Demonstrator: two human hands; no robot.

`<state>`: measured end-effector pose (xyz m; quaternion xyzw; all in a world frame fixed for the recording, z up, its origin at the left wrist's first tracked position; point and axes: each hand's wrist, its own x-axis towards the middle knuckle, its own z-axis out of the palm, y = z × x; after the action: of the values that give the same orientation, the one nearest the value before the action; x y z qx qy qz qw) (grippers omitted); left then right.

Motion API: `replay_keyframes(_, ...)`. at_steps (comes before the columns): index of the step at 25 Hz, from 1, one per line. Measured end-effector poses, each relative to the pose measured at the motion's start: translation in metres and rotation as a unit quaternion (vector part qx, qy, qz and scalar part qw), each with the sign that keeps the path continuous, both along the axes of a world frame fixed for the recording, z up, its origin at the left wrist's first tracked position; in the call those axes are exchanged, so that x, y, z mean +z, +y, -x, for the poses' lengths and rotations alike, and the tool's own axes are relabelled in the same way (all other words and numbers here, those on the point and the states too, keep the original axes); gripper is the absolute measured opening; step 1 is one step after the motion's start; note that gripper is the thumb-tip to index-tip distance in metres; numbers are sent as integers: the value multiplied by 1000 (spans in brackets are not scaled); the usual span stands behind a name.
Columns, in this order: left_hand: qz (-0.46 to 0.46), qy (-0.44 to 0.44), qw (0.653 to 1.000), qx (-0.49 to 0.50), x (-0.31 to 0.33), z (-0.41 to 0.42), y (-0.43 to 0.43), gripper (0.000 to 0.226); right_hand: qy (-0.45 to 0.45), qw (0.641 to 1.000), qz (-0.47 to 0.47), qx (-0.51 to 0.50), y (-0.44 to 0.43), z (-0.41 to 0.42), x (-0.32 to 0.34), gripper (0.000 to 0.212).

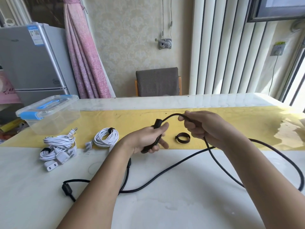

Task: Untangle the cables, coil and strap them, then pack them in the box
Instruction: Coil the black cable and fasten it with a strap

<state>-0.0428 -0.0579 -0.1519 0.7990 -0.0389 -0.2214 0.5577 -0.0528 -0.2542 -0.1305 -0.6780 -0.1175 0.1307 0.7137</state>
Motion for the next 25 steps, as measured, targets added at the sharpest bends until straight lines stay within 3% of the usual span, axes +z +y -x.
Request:
replay_keyframes(3,79,-25,993,85,-6,-8,-5,59,-49,997,3,58,12,8,1,32)
replay_keyframes(8,238,-15,956,172,-7,-21,0,87,-135,980,71,129,26,16,-4,34)
replay_keyframes(11,322,-18,922,214,-6,-25,5,57,-214,937,224,161,36,25,-10,27)
replay_keyframes(14,452,-32,868,201,0,-24,14,22,-272,856,411,160,48,27,-27,25)
replay_keyframes(16,564,11,817,119,9,-20,27,18,-226,844,463,149,46,21,-33,24)
replay_keyframes(18,634,28,773,-23,21,-7,40,17,-153,847,487,152,33,13,-33,24)
replay_keyframes(21,600,0,775,-198,34,12,55,14,-84,898,413,127,13,3,-25,28)
replay_keyframes(25,416,43,814,-402,32,24,48,13,-46,948,310,-53,-11,-11,-15,25)
